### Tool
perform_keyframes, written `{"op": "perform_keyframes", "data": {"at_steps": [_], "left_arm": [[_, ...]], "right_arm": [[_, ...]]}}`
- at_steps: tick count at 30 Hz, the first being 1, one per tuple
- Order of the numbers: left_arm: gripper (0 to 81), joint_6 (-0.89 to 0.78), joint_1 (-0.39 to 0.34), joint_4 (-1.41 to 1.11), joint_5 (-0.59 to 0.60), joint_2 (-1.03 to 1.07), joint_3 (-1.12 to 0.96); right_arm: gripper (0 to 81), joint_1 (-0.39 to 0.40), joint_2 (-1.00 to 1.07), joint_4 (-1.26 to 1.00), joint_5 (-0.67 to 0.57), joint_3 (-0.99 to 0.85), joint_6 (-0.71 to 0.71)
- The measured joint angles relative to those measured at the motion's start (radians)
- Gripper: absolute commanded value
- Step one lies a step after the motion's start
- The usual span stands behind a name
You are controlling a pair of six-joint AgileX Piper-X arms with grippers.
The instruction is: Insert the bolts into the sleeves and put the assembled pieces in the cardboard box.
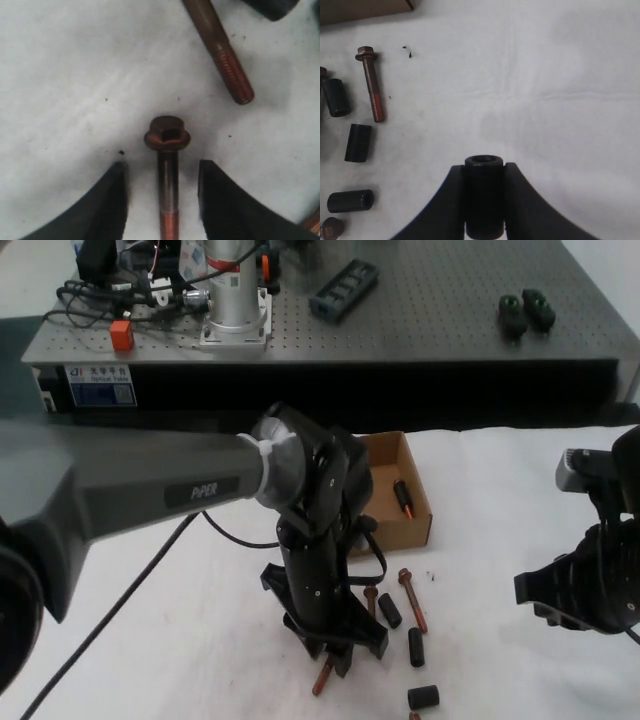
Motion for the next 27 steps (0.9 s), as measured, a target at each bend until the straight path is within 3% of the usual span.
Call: {"op": "perform_keyframes", "data": {"at_steps": [4, 5, 10, 13, 16, 17, 20, 27], "left_arm": [[1.8, 0.002, 0.003, -0.006, -0.004, 0.0, 0.002], [0.2, 0.006, 0.003, -0.008, -0.004, 0.0, 0.002], [0.7, 0.009, 0.02, -0.045, 0.049, -0.049, 0.022], [0.7, -0.018, 0.046, -0.102, 0.122, -0.126, 0.049], [0.7, -0.098, 0.11, -0.329, 0.231, -0.284, 0.137], [0.7, -0.171, 0.157, -0.503, 0.318, -0.397, 0.222], [0.7, -0.289, 0.218, -0.749, 0.46, -0.51, 0.376], [0.7, -0.526, 0.228, -1.207, 0.587, -0.602, 0.589]], "right_arm": [[4.2, 0.0, 0.0, 0.0, 0.0, 0.0, 0.0], [4.2, 0.0, 0.0, 0.0, 0.0, 0.0, 0.0], [4.2, 0.0, 0.0, 0.0, -0.028, 0.004, -0.006], [4.2, 0.0, 0.0, 0.0, -0.133, 0.004, -0.021], [4.2, 0.013, 0.0, -0.009, -0.261, 0.009, -0.027], [4.2, 0.024, 0.0, -0.017, -0.314, 0.013, -0.029], [4.2, 0.087, -0.009, -0.097, -0.474, 0.044, -0.021], [4.2, 0.287, -0.044, -0.387, -0.605, 0.097, 0.114]]}}
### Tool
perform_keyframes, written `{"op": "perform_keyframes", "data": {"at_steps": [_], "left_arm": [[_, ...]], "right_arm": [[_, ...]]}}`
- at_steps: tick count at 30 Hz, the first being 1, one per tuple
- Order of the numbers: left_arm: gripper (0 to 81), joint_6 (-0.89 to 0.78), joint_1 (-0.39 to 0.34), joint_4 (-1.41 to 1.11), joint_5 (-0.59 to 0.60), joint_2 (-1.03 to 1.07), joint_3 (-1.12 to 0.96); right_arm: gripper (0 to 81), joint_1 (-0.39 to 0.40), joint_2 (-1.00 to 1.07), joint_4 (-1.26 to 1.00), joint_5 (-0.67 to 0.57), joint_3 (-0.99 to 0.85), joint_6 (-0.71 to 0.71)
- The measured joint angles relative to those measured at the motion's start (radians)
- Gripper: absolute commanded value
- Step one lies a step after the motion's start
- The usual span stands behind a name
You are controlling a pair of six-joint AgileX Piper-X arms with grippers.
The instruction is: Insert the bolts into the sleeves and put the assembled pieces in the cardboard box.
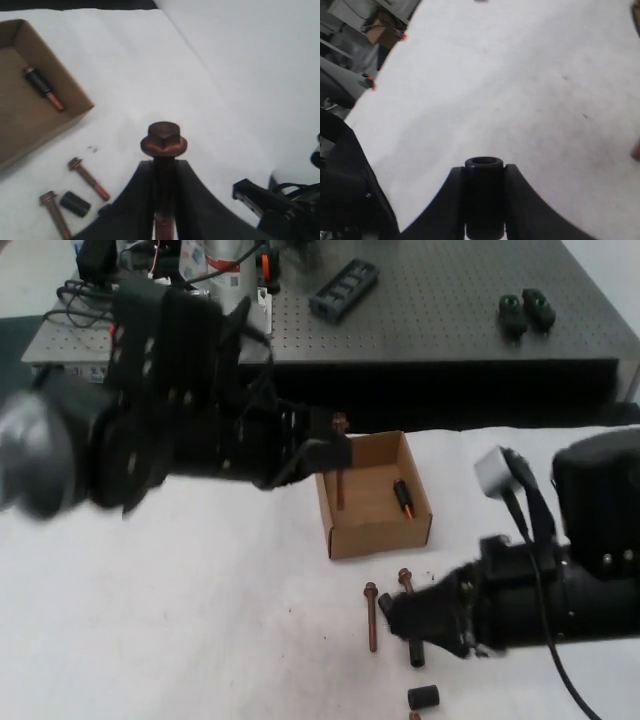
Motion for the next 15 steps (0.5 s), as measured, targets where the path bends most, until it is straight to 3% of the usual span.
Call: {"op": "perform_keyframes", "data": {"at_steps": [2, 4, 15], "left_arm": [[0.7, -0.016, 0.0, -0.031, 0.019, -0.006, 0.002], [0.7, -0.021, 0.0, -0.042, 0.028, -0.007, 0.002], [0.7, -0.021, 0.0, -0.056, 0.109, -0.008, 0.002]], "right_arm": [[4.2, 0.079, 0.015, -0.22, -0.011, 0.0, 0.092], [4.2, 0.098, 0.046, -0.371, -0.013, 0.0, 0.159], [4.2, 0.098, 0.096, -0.505, 0.05, 0.0, 0.206]]}}
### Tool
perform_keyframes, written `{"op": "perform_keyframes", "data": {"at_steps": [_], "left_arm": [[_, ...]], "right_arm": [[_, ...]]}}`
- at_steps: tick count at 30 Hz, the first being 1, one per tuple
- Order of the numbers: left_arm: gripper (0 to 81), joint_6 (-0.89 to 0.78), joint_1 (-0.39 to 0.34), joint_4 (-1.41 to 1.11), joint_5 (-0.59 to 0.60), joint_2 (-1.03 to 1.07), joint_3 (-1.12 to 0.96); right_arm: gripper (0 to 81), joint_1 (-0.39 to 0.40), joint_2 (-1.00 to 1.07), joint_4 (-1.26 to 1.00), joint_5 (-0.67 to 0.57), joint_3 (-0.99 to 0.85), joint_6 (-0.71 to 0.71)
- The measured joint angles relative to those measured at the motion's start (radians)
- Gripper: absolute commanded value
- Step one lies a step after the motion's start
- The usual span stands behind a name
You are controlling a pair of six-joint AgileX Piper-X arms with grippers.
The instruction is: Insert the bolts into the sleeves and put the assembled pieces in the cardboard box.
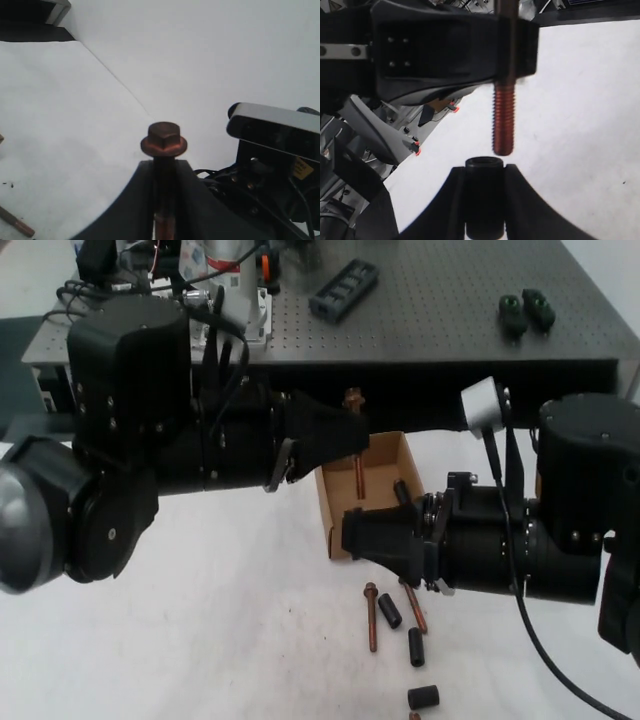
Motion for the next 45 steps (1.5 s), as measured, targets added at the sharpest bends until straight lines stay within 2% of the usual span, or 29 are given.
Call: {"op": "perform_keyframes", "data": {"at_steps": [31, 37, 39, 40, 44, 45], "left_arm": [[0.7, -0.001, 0.001, -0.015, -0.021, -0.002, 0.0], [0.2, -0.001, 0.001, -0.015, 0.017, -0.002, 0.0], [6.1, -0.001, 0.001, -0.015, 0.021, -0.002, 0.0], [13.6, -0.001, 0.001, -0.015, 0.024, -0.002, 0.0], [54.8, -0.001, 0.001, -0.015, 0.003, -0.002, 0.0], [59.8, -0.001, 0.001, -0.015, -0.022, -0.002, 0.0]], "right_arm": [[4.2, -0.004, 0.001, -0.12, 0.076, 0.0, -0.002], [4.2, -0.004, 0.001, -0.143, 0.092, 0.0, -0.002], [4.2, -0.004, 0.001, -0.147, 0.092, 0.0, -0.002], [4.2, -0.004, 0.001, -0.15, 0.092, 0.0, -0.002], [4.2, -0.008, 0.001, -0.159, 0.097, 0.0, -0.002], [4.2, -0.013, 0.001, -0.167, 0.104, 0.0, -0.002]]}}
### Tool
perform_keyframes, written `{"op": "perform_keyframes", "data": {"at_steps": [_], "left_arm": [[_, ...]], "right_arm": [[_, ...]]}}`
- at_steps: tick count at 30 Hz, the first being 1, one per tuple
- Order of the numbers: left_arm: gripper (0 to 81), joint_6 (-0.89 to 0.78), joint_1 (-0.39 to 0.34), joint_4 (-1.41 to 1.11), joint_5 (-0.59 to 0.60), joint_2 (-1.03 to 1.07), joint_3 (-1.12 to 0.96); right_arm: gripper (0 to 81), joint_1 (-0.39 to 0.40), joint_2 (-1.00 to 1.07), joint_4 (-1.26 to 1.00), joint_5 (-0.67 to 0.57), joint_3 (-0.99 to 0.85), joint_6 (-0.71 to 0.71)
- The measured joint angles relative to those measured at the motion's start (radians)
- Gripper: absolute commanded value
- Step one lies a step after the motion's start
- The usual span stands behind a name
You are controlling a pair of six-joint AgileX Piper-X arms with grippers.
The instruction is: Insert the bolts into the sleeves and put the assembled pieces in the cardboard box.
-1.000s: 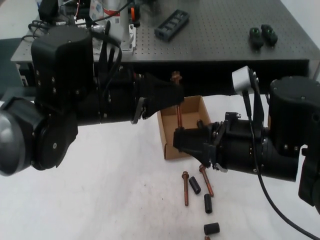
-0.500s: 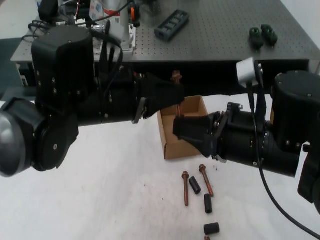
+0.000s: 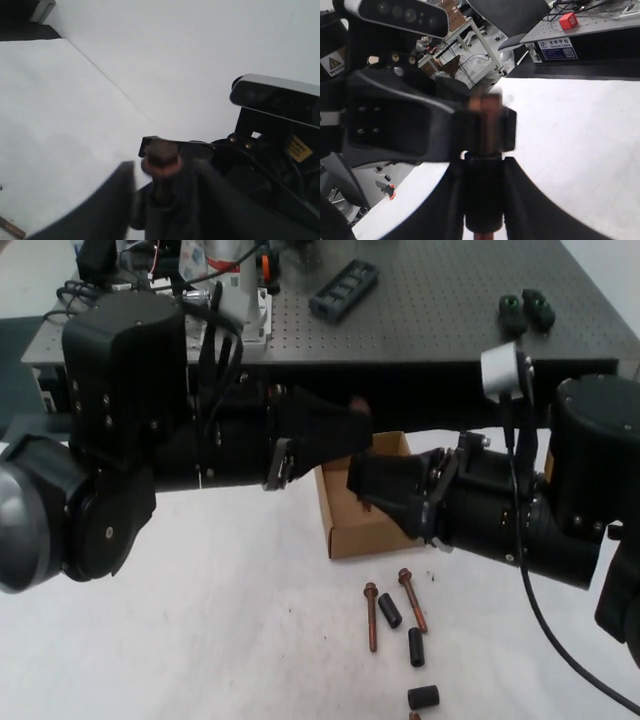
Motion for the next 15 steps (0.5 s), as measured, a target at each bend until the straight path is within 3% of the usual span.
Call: {"op": "perform_keyframes", "data": {"at_steps": [4, 8, 11, 15], "left_arm": [[58.5, 0.002, 0.0, 0.002, -0.147, 0.0, 0.0], [56.0, 0.051, 0.0, 0.019, -0.343, 0.0, 0.0], [54.5, 0.101, 0.0, 0.035, -0.445, 0.0, 0.0], [51.5, 0.149, 0.0, 0.052, -0.497, 0.0, 0.0]], "right_arm": [[4.2, -0.04, 0.0, -0.016, 0.028, 0.0, -0.002], [4.2, -0.124, 0.036, 0.011, 0.133, -0.033, -0.06], [4.2, -0.172, 0.141, 0.119, 0.182, -0.144, -0.143], [4.2, -0.182, 0.355, 0.299, 0.274, -0.358, -0.26]]}}
